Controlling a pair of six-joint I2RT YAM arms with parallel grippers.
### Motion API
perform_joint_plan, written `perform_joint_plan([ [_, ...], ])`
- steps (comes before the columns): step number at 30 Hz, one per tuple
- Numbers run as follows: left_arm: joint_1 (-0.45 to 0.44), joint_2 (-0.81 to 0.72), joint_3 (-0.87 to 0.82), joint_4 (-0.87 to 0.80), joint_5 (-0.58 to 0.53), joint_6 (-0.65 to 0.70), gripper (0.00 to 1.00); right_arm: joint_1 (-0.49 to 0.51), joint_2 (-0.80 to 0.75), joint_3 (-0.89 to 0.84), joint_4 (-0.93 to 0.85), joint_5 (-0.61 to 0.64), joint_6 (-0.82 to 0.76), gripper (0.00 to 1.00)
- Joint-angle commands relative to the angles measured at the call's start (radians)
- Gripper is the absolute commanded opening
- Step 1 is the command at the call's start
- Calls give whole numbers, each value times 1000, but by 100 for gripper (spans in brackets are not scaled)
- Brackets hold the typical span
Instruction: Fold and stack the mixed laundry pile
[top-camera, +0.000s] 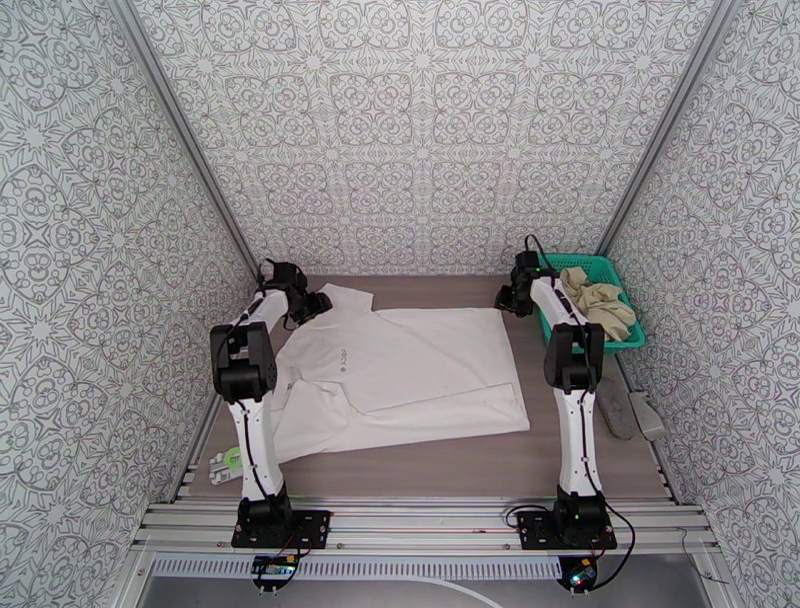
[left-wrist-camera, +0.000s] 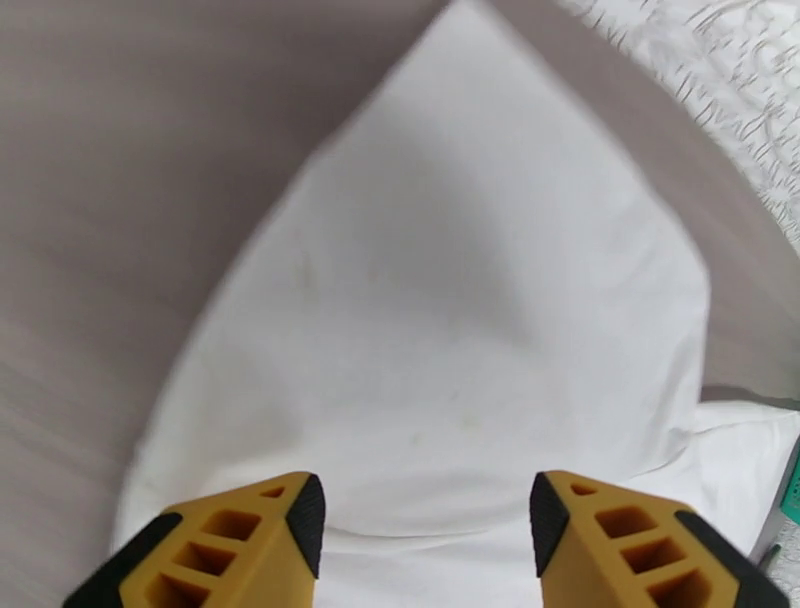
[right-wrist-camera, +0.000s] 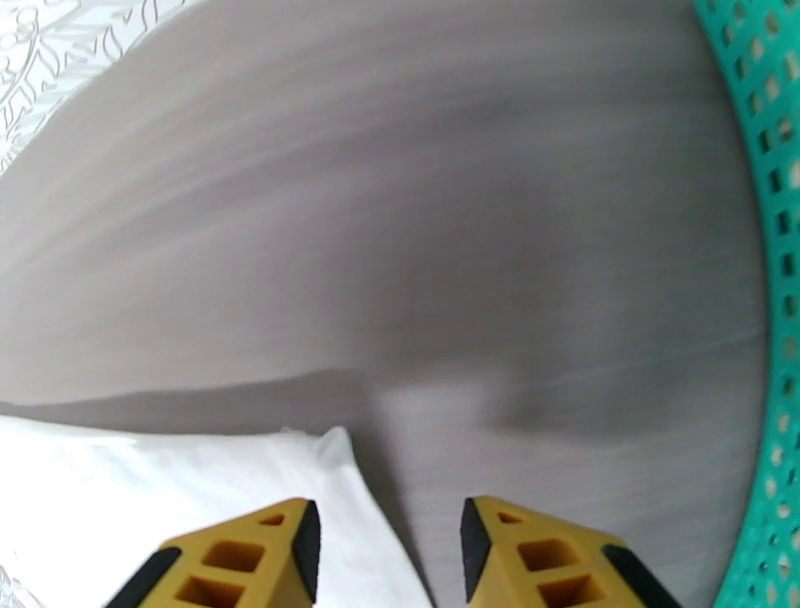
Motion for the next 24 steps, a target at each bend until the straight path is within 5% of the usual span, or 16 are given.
perform_joint_plan([
  [1, 20, 59, 99, -85, -65, 90, 61, 3, -50, -13, 26, -34, -11, 44],
  [13, 20, 293, 410, -303, -75, 231, 62, 3, -31, -10, 28, -24, -24, 46],
  [24, 9, 352, 446, -334, -180, 253, 55, 27, 39, 73, -10, 29, -72, 50],
])
